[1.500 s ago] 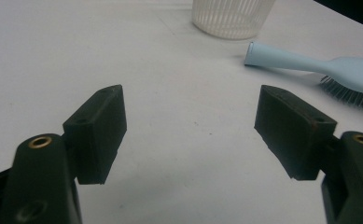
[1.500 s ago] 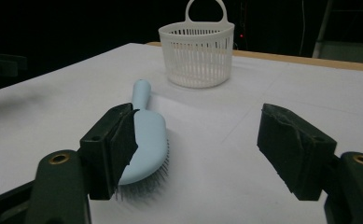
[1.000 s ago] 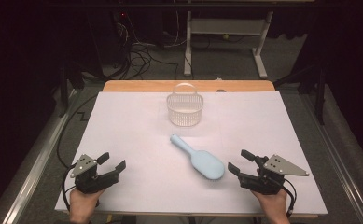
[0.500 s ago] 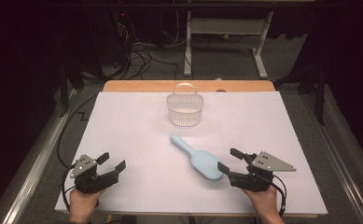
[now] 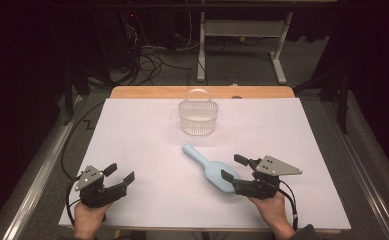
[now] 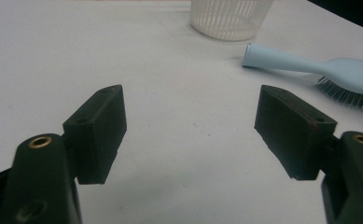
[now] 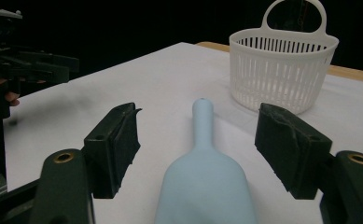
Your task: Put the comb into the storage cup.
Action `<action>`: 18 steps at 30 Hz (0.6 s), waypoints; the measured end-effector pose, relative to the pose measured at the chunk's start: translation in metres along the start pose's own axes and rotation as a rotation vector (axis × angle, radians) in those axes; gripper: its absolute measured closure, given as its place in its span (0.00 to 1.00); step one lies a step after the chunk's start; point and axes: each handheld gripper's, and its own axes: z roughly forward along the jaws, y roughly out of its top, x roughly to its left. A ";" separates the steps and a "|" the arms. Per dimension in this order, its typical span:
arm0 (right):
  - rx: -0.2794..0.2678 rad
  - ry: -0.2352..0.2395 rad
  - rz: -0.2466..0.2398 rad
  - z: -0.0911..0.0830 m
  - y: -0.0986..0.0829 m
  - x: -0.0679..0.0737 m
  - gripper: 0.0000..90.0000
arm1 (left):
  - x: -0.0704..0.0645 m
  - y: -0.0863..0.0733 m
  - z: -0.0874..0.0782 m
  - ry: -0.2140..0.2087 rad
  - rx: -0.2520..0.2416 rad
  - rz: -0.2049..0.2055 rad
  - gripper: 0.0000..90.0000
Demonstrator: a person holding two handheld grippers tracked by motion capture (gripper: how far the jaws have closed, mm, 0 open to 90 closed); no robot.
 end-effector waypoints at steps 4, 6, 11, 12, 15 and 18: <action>0.012 0.008 -0.002 0.007 0.003 0.001 0.34 | 0.000 0.000 0.000 -0.001 0.000 0.001 0.27; 0.021 0.012 -0.007 0.011 0.006 0.001 0.34 | 0.000 0.000 0.000 -0.001 0.000 0.001 0.27; 0.046 0.019 -0.021 0.018 0.013 0.001 0.37 | 0.000 0.000 0.000 -0.002 -0.001 0.003 0.27; 0.050 0.023 -0.019 0.020 0.015 0.000 0.38 | 0.000 0.000 0.000 -0.002 -0.001 0.003 0.27; 0.061 0.031 -0.023 0.025 0.020 0.001 0.38 | 0.000 0.000 0.000 -0.003 -0.001 0.003 0.27; 0.072 0.041 -0.022 0.030 0.024 0.001 0.38 | 0.000 0.000 0.000 -0.004 -0.002 0.007 0.27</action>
